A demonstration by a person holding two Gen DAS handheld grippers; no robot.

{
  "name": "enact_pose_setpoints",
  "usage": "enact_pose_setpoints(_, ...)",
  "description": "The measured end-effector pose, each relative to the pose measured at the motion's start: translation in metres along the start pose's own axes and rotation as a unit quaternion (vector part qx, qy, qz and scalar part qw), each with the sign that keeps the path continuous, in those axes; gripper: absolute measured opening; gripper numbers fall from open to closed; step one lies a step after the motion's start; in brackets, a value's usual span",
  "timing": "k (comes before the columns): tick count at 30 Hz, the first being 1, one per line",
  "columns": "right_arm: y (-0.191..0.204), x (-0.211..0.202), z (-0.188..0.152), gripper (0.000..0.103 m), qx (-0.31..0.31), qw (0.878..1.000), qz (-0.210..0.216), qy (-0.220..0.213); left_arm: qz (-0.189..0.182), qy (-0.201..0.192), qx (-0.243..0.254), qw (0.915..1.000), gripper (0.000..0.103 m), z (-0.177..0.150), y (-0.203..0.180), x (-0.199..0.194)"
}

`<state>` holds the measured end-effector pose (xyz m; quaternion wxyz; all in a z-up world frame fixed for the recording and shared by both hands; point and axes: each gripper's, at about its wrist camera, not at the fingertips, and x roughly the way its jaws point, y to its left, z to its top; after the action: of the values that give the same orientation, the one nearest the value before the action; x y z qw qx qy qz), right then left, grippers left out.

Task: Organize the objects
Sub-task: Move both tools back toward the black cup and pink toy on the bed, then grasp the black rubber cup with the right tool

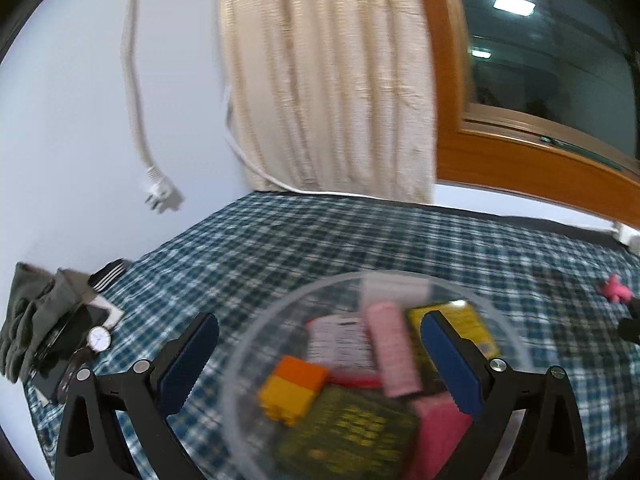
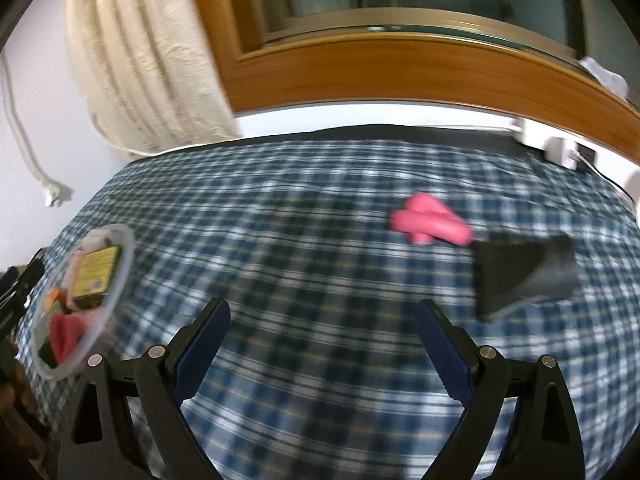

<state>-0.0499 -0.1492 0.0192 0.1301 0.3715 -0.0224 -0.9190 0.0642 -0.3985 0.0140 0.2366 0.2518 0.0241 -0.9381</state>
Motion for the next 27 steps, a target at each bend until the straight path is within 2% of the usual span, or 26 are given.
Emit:
enact_pose_setpoints(4,-0.03,-0.007,-0.003,0.094,0.026,0.999,-0.026,0.001,-0.033,0.004,0.017,0.9993,0.102,0.002,-0.024,-0.006)
enact_pose_setpoints(12,-0.084,-0.005,-0.004,0.094,0.104,0.994,-0.018,0.019,-0.078,0.006,0.052,0.9956,0.102,0.004,-0.062,-0.018)
enact_pose_setpoints(19,-0.125,0.013,0.005,0.094,0.171,0.985,-0.009,0.031,-0.102,0.006,0.078,0.9917,0.102,0.002,-0.084,-0.025)
enact_pose_setpoints(27,-0.152,0.031,0.028,0.094,0.191,0.98,-0.042,0.026,-0.115,0.015,0.092,0.9889,0.102,0.0,-0.095,-0.022)
